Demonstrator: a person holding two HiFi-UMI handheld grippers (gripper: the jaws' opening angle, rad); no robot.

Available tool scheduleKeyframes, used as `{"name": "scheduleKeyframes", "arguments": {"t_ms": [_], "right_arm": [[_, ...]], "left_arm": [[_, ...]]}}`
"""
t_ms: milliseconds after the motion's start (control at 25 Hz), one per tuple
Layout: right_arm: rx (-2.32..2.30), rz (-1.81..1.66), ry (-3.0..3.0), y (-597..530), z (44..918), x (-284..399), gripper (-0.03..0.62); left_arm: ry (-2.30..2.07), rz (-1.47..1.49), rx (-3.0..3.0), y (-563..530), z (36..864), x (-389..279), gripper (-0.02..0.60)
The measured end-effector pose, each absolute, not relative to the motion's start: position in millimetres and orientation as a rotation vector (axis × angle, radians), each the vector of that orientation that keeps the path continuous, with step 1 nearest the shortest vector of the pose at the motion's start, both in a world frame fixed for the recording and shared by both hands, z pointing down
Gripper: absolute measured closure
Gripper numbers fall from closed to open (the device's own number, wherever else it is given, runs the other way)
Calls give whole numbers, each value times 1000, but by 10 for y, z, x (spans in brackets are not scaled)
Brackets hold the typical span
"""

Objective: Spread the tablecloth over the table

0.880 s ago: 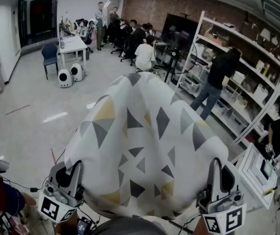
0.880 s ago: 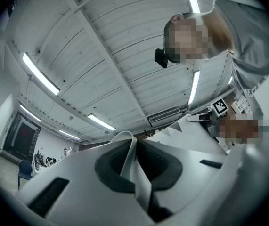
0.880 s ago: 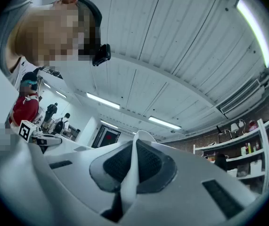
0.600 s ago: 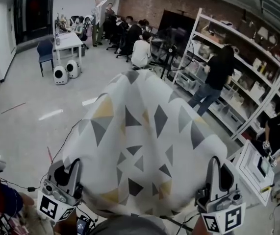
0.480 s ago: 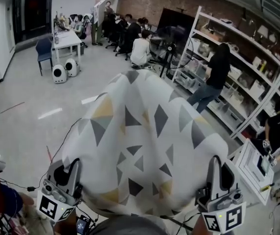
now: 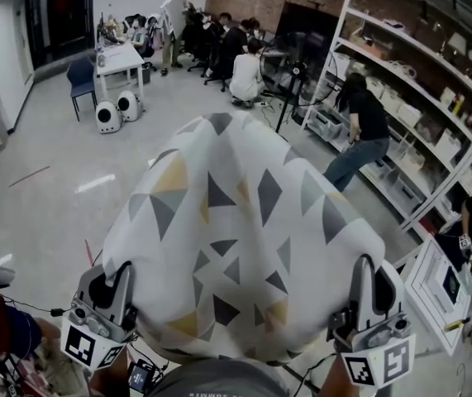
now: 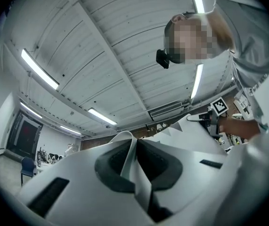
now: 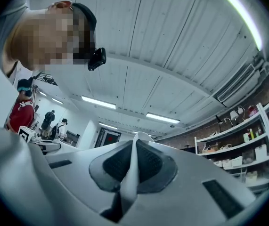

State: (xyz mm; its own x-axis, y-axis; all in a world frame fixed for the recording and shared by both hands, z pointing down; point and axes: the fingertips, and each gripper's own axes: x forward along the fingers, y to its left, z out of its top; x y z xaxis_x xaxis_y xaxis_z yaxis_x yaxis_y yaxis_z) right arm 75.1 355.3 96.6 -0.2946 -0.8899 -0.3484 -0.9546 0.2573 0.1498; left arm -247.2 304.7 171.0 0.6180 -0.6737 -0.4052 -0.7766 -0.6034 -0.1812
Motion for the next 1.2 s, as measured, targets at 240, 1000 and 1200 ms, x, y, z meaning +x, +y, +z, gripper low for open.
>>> {"name": "scheduleKeyframes", "arguments": {"t_ms": [240, 1000, 1200], "right_arm": [[-1684, 473, 2348, 3238, 961, 1218, 574], [-1518, 387, 2383, 2564, 1123, 2429, 572], [-1540, 361, 2377, 2416, 1191, 2494, 572]], "left_arm": [[1214, 388, -2481, 2858, 1668, -2055, 577], [1339, 261, -2401, 2497, 1694, -936, 575], [1318, 245, -2427, 2303, 1744, -841, 575]]}}
